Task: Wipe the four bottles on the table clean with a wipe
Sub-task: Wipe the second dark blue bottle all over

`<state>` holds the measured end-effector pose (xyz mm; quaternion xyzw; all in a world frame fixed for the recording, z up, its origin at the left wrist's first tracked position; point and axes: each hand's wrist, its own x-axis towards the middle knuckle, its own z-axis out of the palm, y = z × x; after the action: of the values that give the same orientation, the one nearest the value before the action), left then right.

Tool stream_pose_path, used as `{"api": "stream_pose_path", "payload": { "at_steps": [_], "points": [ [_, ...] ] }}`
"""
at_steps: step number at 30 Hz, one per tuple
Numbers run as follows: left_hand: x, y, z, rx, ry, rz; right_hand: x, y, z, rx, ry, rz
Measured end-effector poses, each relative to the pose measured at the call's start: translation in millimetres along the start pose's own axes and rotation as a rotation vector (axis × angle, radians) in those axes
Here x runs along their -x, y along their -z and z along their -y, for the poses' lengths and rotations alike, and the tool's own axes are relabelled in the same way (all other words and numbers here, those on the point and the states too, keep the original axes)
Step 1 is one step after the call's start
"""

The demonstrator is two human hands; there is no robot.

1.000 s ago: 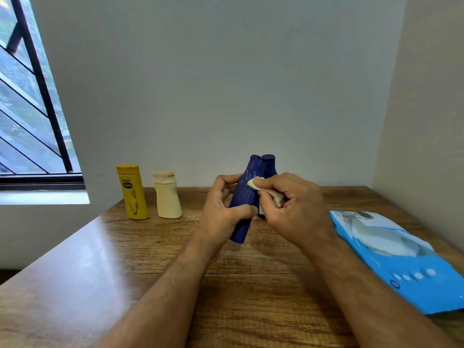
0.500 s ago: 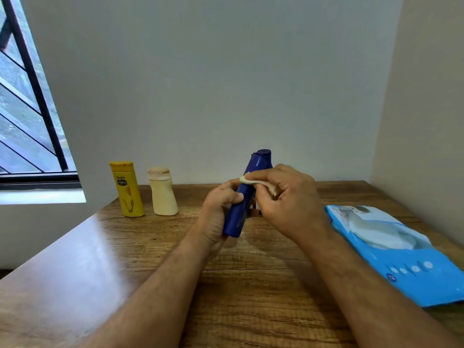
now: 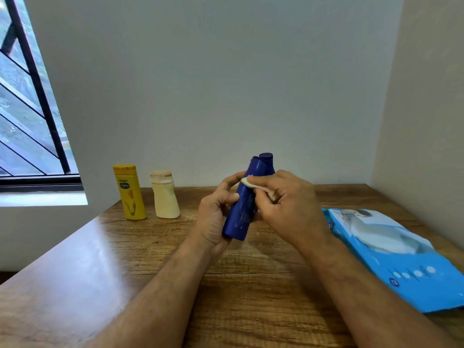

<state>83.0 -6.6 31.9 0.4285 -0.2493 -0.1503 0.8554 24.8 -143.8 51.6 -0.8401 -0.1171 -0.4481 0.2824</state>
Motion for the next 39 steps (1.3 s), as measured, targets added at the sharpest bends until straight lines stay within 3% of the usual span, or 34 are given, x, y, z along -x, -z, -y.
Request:
{"api": "stream_pose_path", "payload": {
  "at_steps": [4, 7, 10, 14, 16, 22, 26, 36, 39],
  "points": [
    [-3, 1, -4, 0.07, -0.019, -0.103, 4, -3, 5, -0.04, 0.051, 0.238],
    [-6, 3, -5, 0.069, 0.002, -0.158, 5, -3, 7, -0.074, 0.057, 0.276],
    [-5, 0, -4, 0.024, 0.013, -0.154, 4, -6, 5, -0.009, 0.019, 0.21],
    [-2, -5, 0, -0.036, 0.071, -0.112, 1, -6, 0, -0.022, -0.042, -0.016],
    [-1, -7, 2, -0.023, 0.101, -0.106, 1, -4, 0, -0.046, -0.058, -0.013],
    [-7, 0, -1, 0.081, 0.055, -0.261, 5, -8, 9, -0.183, -0.119, 0.409],
    [-9, 1, -4, 0.122, 0.071, -0.337, 5, -8, 10, -0.226, -0.136, 0.505],
    [0, -8, -1, -0.044, 0.163, -0.165, 0, -5, 1, -0.109, -0.177, 0.111],
    [0, -8, -1, -0.058, 0.174, -0.181, 1, -4, 2, -0.089, -0.147, 0.124]
  ]
}}
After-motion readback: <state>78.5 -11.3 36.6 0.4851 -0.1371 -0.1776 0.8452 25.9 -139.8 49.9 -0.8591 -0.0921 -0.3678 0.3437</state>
